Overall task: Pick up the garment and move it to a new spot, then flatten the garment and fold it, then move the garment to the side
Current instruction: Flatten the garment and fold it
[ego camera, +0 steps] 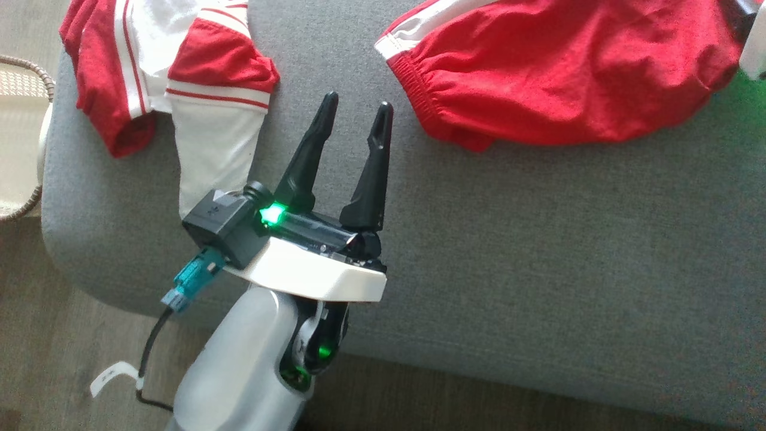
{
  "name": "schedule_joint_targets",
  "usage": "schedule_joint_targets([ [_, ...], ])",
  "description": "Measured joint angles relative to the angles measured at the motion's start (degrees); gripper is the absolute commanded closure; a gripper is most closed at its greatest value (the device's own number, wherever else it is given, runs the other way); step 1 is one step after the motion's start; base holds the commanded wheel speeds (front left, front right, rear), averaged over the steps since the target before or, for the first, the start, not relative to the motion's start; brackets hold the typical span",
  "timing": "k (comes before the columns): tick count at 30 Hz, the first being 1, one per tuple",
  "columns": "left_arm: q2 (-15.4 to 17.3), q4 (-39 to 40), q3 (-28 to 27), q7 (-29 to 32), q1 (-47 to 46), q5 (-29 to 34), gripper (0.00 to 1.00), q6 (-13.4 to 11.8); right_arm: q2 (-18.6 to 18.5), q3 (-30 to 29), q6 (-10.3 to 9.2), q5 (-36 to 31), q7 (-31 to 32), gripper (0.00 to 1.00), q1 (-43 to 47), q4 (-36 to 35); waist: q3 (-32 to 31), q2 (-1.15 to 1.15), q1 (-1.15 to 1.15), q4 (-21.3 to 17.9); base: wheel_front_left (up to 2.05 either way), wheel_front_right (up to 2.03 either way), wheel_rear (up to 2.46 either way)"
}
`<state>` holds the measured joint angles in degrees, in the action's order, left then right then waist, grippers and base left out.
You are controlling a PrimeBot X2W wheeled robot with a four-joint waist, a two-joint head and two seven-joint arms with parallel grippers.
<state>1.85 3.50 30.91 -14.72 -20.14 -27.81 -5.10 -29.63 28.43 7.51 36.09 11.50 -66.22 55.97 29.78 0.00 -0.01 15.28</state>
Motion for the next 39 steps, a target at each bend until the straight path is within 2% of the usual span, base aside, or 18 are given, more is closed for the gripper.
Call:
schedule_joint_targets([
  [1, 0.03, 0.02, -0.04, 0.00, 0.00, 0.00, 0.00, -0.04, -0.23, 0.25, -0.01, 0.48, 1.00, 0.51, -0.02, -0.38, -0.04, 0.00, 0.00, 0.08, 0.00, 0.00, 0.00],
  [3, 0.04, 0.04, -0.11, 0.00, 0.01, 0.01, 0.00, -0.45, -0.52, 1.31, -0.01, 1.52, 3.28, 1.00, -0.01, -1.44, -0.20, 0.00, 0.00, -0.04, 0.00, 0.00, 0.00],
  [7, 0.05, 0.13, -0.42, 0.00, 0.01, 0.48, 0.00, -0.53, -0.41, 3.47, -0.01, 3.65, 6.57, 1.00, 0.37, -4.17, -0.80, 0.00, 0.00, -1.06, 0.00, 0.00, 0.00],
  [13, 0.07, 0.16, -0.55, 0.00, 0.01, 0.81, 0.00, -0.45, -0.57, 3.43, 0.00, 4.44, 5.57, 1.00, 2.99, -5.89, -1.85, 0.00, 0.00, -3.37, 0.00, 0.00, 0.00],
  [25, 0.16, -0.08, -3.57, 0.00, 2.01, 2.68, 0.00, -0.35, -1.71, -1.24, 0.00, 3.90, 1.92, 1.00, 6.20, -5.13, -4.34, 0.00, 0.00, -9.95, 0.00, 0.00, 0.00],
  [31, 0.20, -0.54, -3.77, 0.00, 2.11, 3.54, 0.00, 0.58, -2.08, -4.59, 0.00, 2.20, 1.02, 1.00, 6.99, -4.90, -4.92, 0.00, 0.01, -12.86, 0.00, 0.00, 0.00],
  [34, 0.21, -1.27, -3.80, 0.00, 2.11, 3.54, 0.00, 0.58, -1.19, -4.64, 0.00, 1.72, 1.10, 1.00, 7.10, -6.86, -5.52, 0.00, 0.01, -13.24, 0.00, 0.00, 0.00],
  [39, 0.24, -1.85, -3.83, 0.00, 2.25, 3.53, 0.00, 0.60, 1.22, -3.90, 0.00, 1.33, 3.08, 1.00, 7.04, -13.94, -7.34, 0.00, 0.01, -13.44, 0.00, 0.00, 0.00],
])
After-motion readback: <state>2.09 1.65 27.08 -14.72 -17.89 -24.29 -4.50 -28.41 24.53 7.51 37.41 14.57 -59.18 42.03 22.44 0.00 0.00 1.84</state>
